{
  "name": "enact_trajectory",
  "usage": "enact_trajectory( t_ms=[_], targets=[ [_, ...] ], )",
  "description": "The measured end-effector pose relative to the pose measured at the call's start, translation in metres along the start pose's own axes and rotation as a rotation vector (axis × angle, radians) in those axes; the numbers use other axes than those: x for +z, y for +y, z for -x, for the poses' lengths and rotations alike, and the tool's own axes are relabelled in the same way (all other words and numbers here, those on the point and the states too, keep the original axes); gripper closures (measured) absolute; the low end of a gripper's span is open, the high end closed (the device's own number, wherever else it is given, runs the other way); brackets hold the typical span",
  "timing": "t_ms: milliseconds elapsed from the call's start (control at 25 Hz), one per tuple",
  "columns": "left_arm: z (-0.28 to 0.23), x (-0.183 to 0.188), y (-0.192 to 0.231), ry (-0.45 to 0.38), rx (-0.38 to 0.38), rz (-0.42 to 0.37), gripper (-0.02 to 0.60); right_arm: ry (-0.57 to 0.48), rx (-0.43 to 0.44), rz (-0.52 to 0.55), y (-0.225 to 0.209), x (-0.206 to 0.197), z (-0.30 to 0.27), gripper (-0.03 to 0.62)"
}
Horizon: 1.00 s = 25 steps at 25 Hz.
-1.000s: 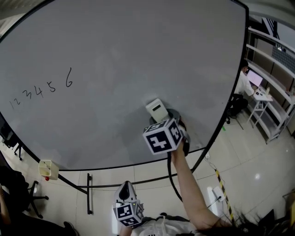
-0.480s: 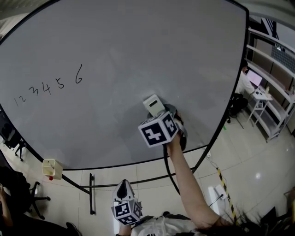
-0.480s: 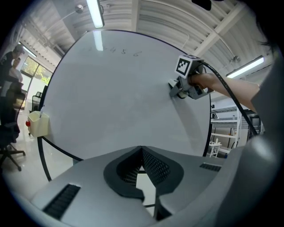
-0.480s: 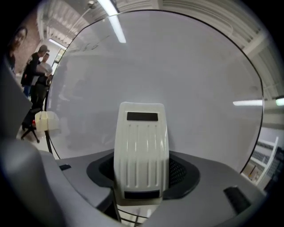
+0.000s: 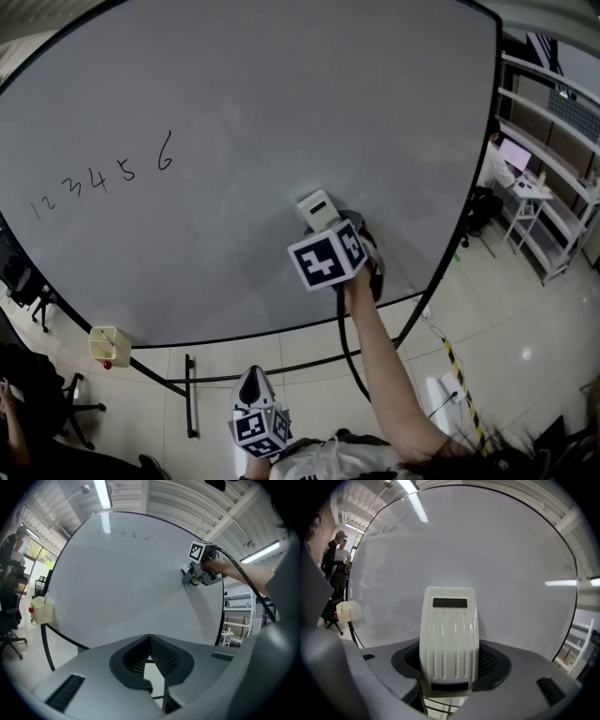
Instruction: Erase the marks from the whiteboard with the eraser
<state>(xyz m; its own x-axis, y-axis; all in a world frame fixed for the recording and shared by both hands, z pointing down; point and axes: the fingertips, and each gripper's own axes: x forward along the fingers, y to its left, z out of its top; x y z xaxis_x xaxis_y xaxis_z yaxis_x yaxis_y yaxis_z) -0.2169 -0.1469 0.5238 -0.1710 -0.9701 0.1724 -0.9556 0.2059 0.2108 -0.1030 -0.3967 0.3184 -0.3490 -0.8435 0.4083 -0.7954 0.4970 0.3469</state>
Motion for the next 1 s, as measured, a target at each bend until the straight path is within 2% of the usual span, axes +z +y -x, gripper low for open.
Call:
enact_trajectory(
  t_ms=[80,200,280,360,520,640,800,1000],
  targets=[
    [0.003,0.000,0.004,0.001,0.004,-0.001,0.578,0.006,-0.019,-0.076,-0.024,-0.009,0.001,0.318],
    [0.009,-0.004,0.014,0.014,0.022,0.003,0.578,-0.005,-0.109,-0.151,-0.074,-0.021,0.013,0.317],
    [0.013,-0.006,0.019,0.019,0.027,0.003,0.578,-0.017,-0.054,-0.242,-0.075,-0.040,0.015,0.315],
    [0.015,-0.006,0.020,0.023,0.019,-0.010,0.578,-0.049,0.018,-0.322,-0.060,-0.053,0.017,0.313],
    [0.022,-0.014,0.009,0.047,-0.030,-0.065,0.578,-0.110,0.132,-0.386,-0.018,-0.085,0.036,0.313],
    [0.029,-0.025,-0.004,0.065,-0.069,-0.120,0.578,-0.128,0.244,-0.439,0.026,-0.125,0.063,0.313],
    [0.046,-0.037,-0.015,0.083,-0.102,-0.137,0.578,-0.031,0.294,-0.443,0.081,-0.207,0.099,0.313],
    [0.079,-0.038,-0.019,0.074,-0.090,-0.139,0.578,0.081,0.366,-0.441,0.143,-0.290,0.153,0.313]
  ],
)
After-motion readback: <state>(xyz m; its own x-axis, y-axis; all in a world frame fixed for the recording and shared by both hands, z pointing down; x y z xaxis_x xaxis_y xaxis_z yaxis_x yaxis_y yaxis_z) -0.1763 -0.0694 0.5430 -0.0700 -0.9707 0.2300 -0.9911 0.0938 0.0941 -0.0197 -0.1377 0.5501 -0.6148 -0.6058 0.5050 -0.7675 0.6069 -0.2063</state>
